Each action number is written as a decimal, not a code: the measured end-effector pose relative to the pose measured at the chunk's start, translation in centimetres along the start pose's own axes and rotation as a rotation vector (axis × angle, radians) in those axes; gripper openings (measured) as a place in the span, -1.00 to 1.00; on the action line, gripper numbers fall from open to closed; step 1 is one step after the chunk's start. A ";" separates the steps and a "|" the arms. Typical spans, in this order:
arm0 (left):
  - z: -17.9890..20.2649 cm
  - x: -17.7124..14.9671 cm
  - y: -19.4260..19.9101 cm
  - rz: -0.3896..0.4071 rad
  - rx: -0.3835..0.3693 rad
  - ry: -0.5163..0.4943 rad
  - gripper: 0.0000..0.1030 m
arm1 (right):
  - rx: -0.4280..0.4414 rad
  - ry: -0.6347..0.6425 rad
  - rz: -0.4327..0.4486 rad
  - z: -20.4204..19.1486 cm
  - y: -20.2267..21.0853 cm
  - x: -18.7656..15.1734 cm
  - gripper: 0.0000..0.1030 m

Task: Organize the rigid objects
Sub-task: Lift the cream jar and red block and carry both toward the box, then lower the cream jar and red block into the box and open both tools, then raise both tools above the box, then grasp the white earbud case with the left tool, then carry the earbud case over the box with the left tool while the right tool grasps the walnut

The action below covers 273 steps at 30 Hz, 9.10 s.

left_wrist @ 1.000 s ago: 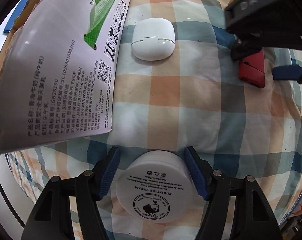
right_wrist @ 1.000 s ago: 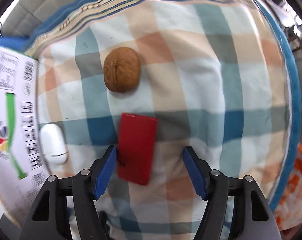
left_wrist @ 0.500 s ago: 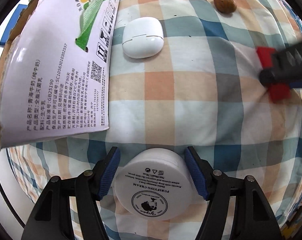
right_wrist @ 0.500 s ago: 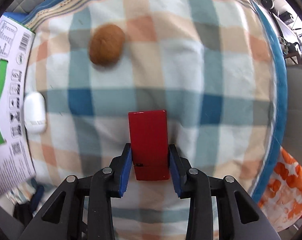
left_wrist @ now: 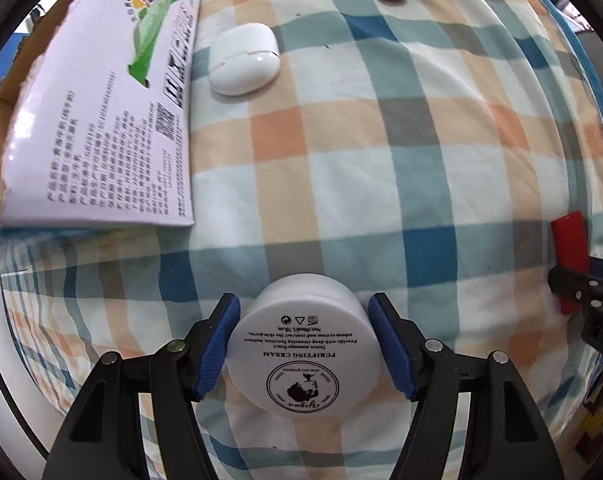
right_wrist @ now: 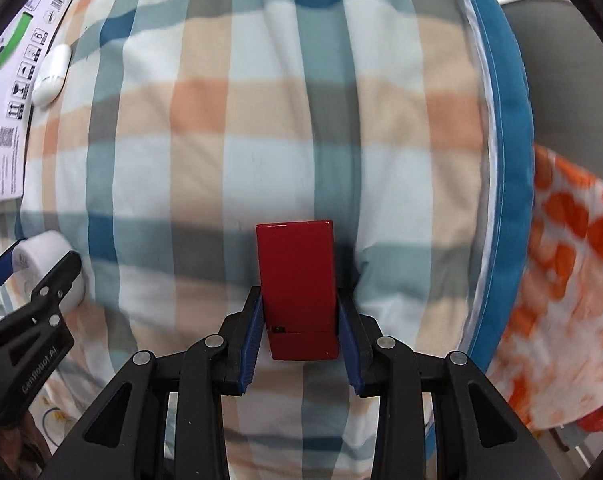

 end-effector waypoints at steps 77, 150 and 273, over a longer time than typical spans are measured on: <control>-28.6 3.4 -0.4 0.026 -0.268 0.121 0.27 | 0.245 0.059 0.141 -31.7 8.9 10.1 -0.29; -28.6 -5.3 17.0 0.335 -0.100 0.261 1.00 | 0.137 0.167 0.427 -29.3 21.9 -0.6 1.00; -13.6 12.0 12.2 0.251 -0.115 0.132 -0.16 | 0.192 -0.242 0.213 -3.5 9.4 19.4 0.29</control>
Point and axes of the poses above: each gripper's, at about its wrist camera, not at the fingertips, and y roughly against the way its jaws point, z to its right, x to its top, the point moved 3 cm from there along -y, roughly the way its jaws point, and after that the axes turned 3 degrees about x, right-handed, at the moved point
